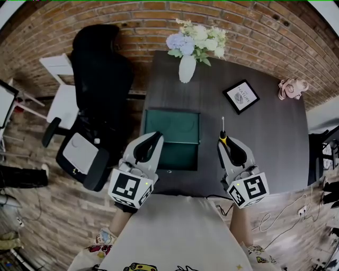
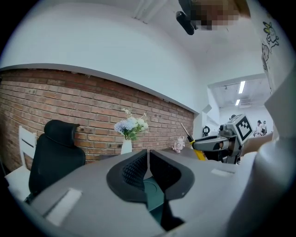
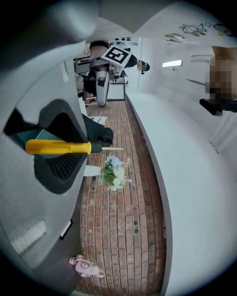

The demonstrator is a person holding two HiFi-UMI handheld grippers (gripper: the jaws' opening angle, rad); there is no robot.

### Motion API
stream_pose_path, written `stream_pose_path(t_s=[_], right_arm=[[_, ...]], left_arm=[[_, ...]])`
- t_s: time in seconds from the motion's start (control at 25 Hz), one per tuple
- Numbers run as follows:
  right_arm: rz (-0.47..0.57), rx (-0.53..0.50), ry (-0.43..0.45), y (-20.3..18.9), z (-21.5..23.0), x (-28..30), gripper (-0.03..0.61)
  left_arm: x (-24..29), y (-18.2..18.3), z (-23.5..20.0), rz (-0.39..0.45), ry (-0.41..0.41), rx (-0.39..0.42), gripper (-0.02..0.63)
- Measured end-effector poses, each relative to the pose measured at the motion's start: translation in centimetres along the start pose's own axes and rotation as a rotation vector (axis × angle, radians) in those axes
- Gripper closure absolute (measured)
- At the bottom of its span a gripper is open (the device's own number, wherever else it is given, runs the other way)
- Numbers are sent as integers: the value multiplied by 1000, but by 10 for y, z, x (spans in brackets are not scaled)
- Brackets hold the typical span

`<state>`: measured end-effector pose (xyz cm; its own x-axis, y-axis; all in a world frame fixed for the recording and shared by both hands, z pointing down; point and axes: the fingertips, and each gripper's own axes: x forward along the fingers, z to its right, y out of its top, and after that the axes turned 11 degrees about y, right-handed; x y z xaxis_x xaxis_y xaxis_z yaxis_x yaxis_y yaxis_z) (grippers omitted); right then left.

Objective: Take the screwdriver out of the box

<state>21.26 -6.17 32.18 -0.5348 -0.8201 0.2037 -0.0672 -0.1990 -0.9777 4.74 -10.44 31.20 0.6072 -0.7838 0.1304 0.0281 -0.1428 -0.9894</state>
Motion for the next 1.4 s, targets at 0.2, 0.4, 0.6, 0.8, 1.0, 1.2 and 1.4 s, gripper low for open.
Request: stream_pose_path(t_s=[0.2,0.4,0.6,0.8,1.0,1.2,1.4], right_arm=[[23,14,15,-2,-6,-3,503],[46,15,24,3,-5,-3,503],[62,27,26,5,-2,-2,503],[61,38,35,3,-2,0,503],[59,43,39,1,-4,2,503],[57,50,42,0,-4,3,503],[53,53,45,-1,-6,5,503]], left_arm=[[-3,2,-1,2,10,-14,615],[-7,1,-3,4,22,-25,615],[-10,-1,-5,3,38,-29,615],[-11,-3,-8,-3,47,-40,615],[-11,-4,-10,-4,50,-41,615],[-10,-5,-10,-10,51,-42,615],[-9,-5,-10,-9,48,-43,615]])
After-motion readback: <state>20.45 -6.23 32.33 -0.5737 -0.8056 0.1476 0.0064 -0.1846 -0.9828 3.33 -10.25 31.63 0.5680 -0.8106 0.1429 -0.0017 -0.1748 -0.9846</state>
